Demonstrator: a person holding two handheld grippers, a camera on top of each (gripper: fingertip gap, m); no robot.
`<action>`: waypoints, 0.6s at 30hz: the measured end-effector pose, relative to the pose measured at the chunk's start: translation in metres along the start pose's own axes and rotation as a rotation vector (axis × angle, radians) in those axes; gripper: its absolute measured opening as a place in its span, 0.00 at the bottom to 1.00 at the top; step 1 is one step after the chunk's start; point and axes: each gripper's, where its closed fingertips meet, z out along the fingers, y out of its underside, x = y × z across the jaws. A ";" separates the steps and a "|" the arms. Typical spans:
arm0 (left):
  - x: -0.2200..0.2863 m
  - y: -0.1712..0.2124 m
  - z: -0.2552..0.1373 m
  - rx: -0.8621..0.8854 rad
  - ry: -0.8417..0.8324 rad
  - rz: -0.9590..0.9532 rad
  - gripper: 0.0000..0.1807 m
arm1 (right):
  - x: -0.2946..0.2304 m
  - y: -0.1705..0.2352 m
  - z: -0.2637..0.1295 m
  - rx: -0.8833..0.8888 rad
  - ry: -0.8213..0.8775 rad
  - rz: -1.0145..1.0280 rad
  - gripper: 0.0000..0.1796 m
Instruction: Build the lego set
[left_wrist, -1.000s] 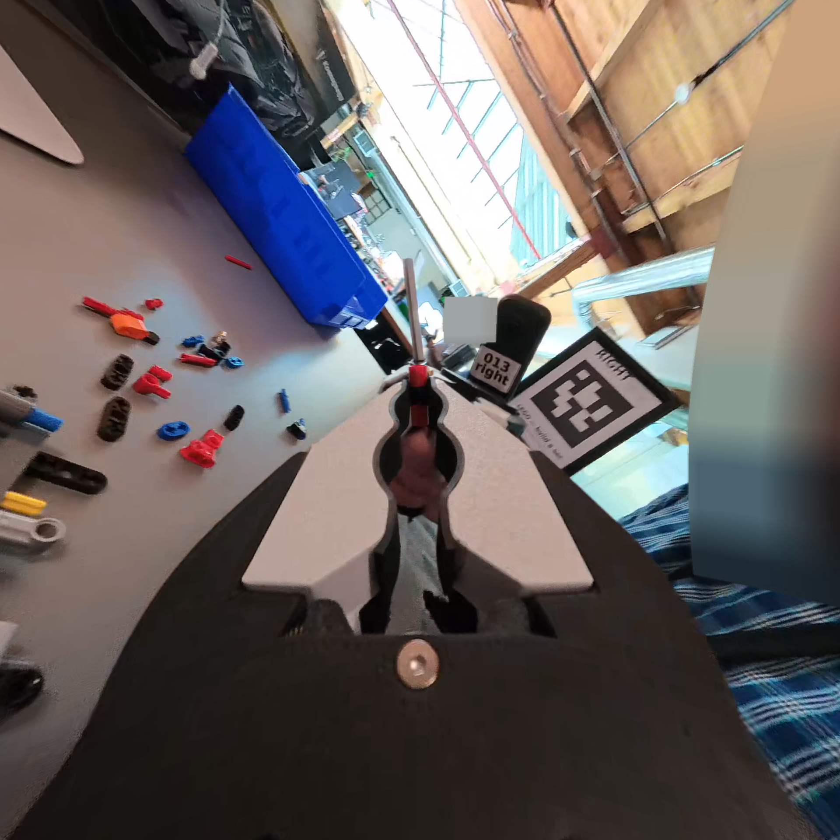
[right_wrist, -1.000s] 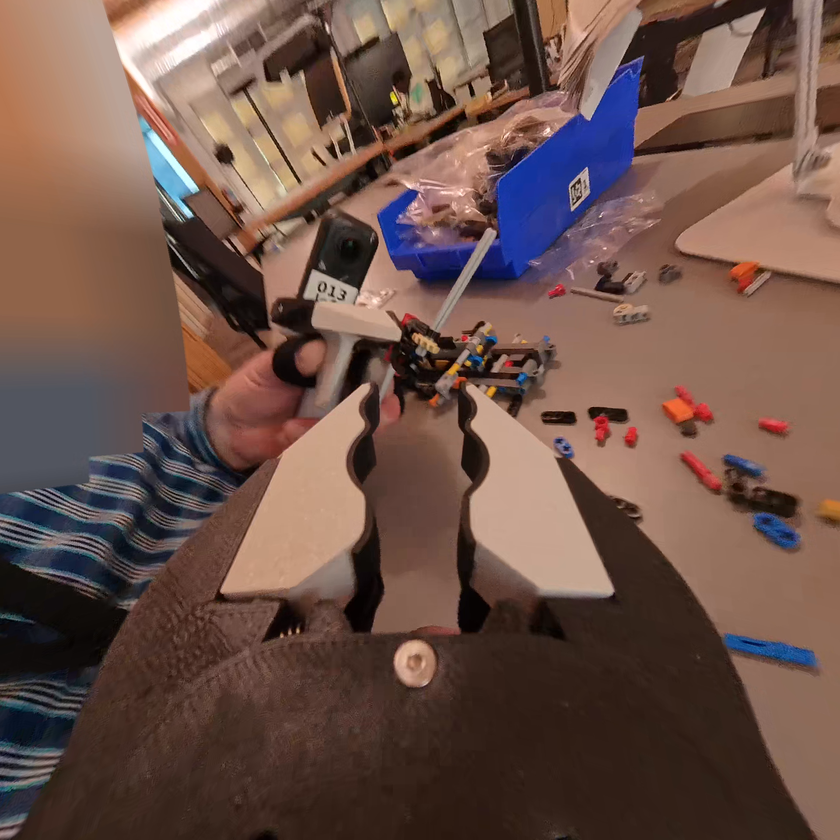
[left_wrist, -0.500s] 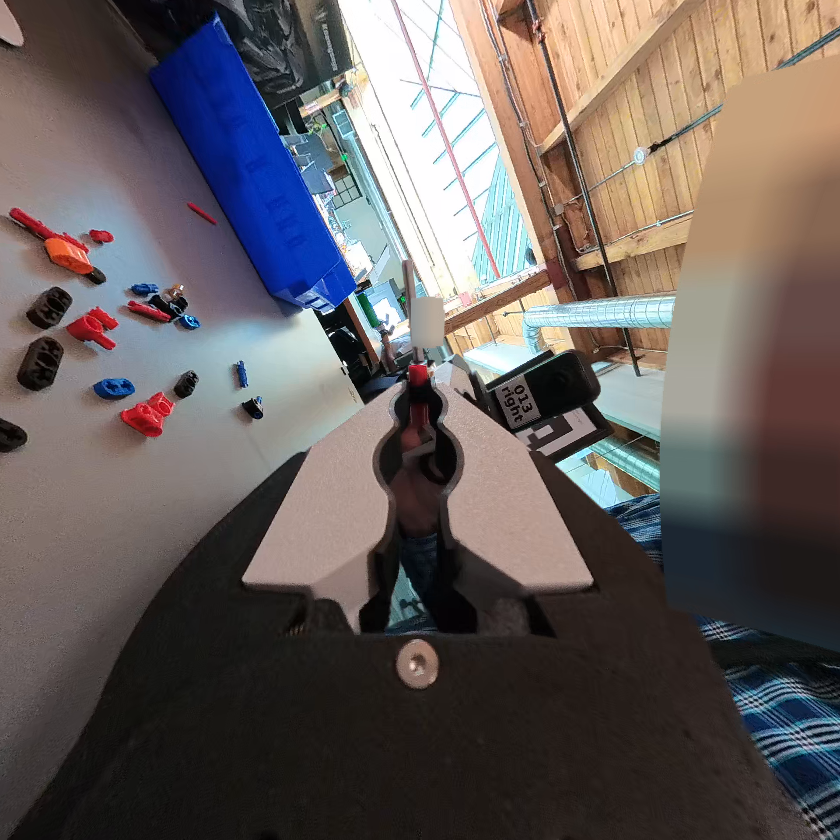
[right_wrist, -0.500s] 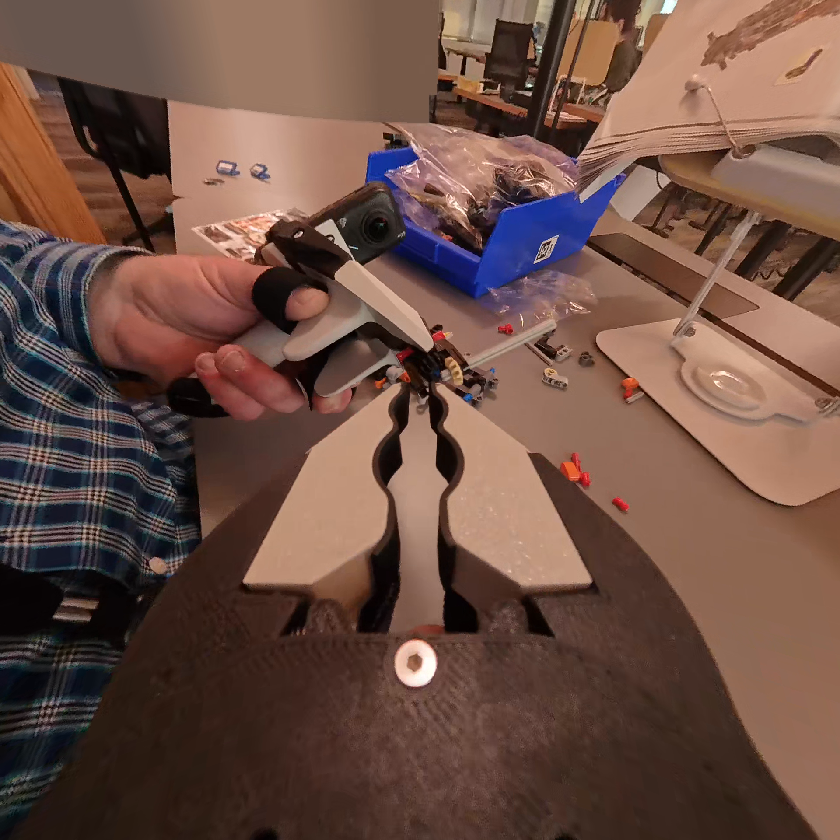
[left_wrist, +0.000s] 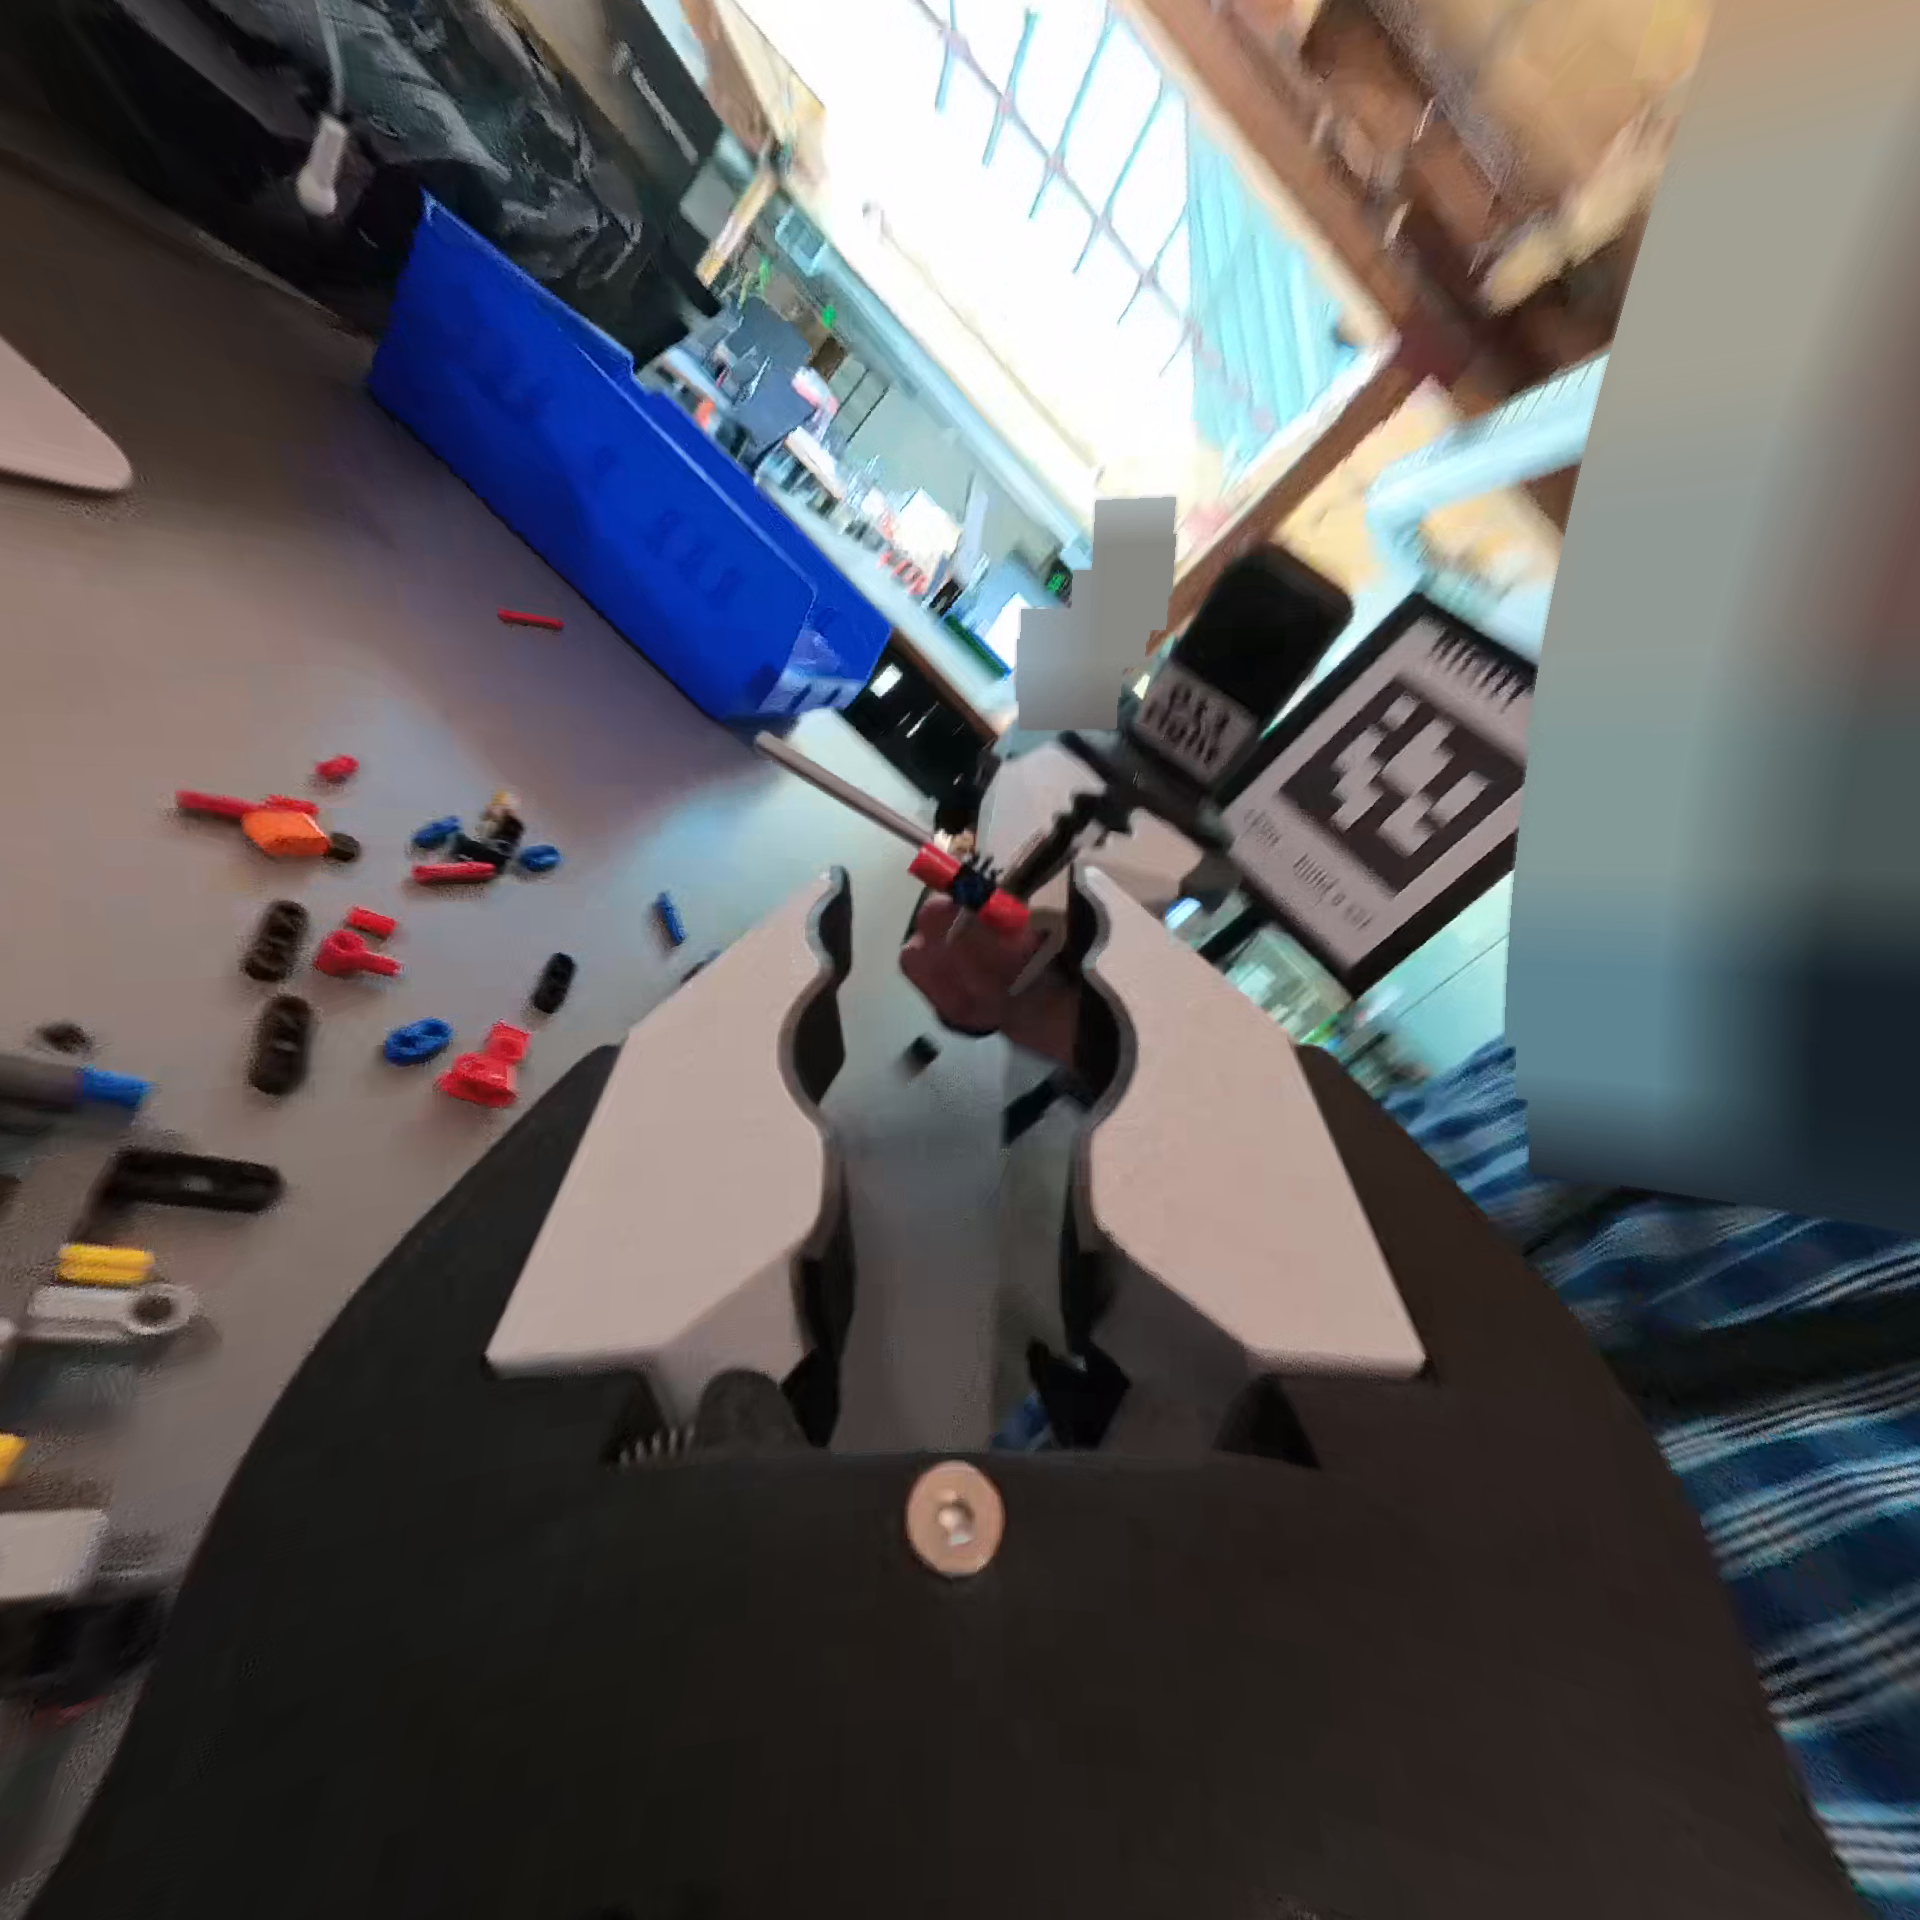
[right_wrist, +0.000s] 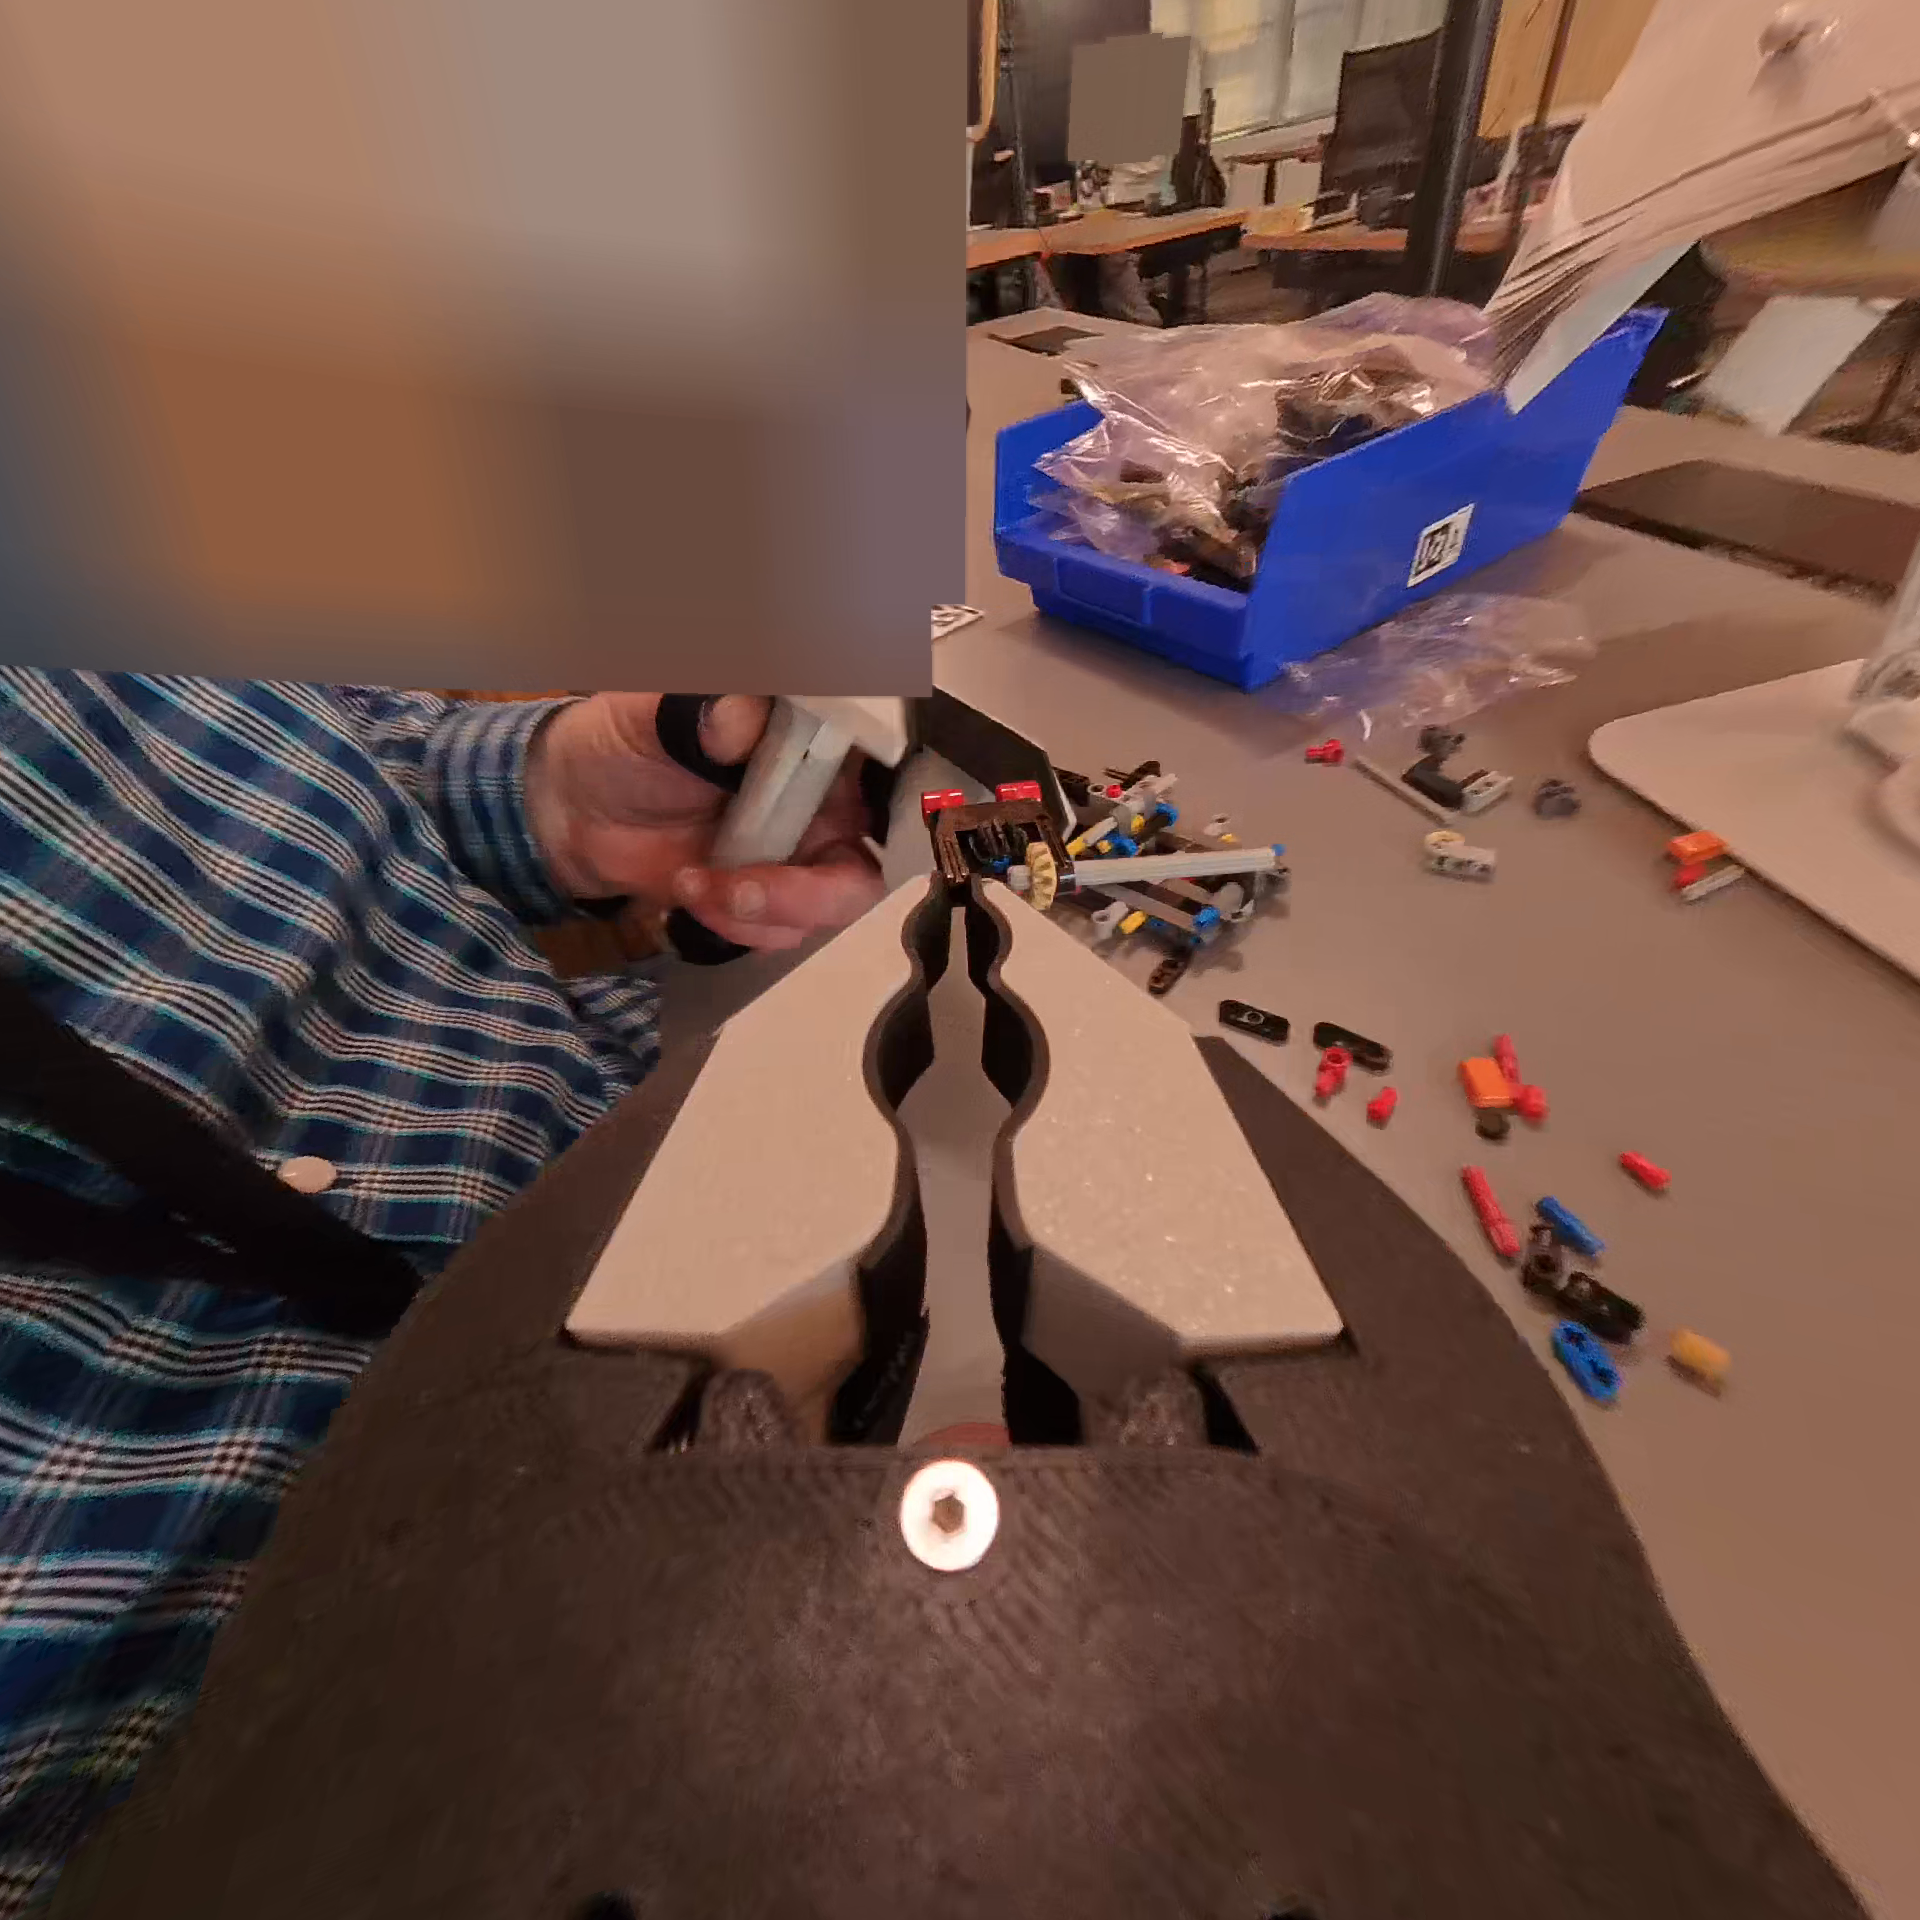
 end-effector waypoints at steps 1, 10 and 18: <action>0.000 0.004 0.001 -0.046 -0.022 0.075 0.23 | 0.001 -0.001 -0.001 0.009 -0.009 0.021 0.00; 0.007 0.016 0.012 -0.153 -0.035 0.284 0.17 | -0.011 0.002 -0.001 -0.008 -0.117 0.100 0.00; 0.009 0.016 0.011 -0.136 -0.020 0.286 0.13 | -0.013 0.002 -0.001 0.001 -0.147 0.148 0.00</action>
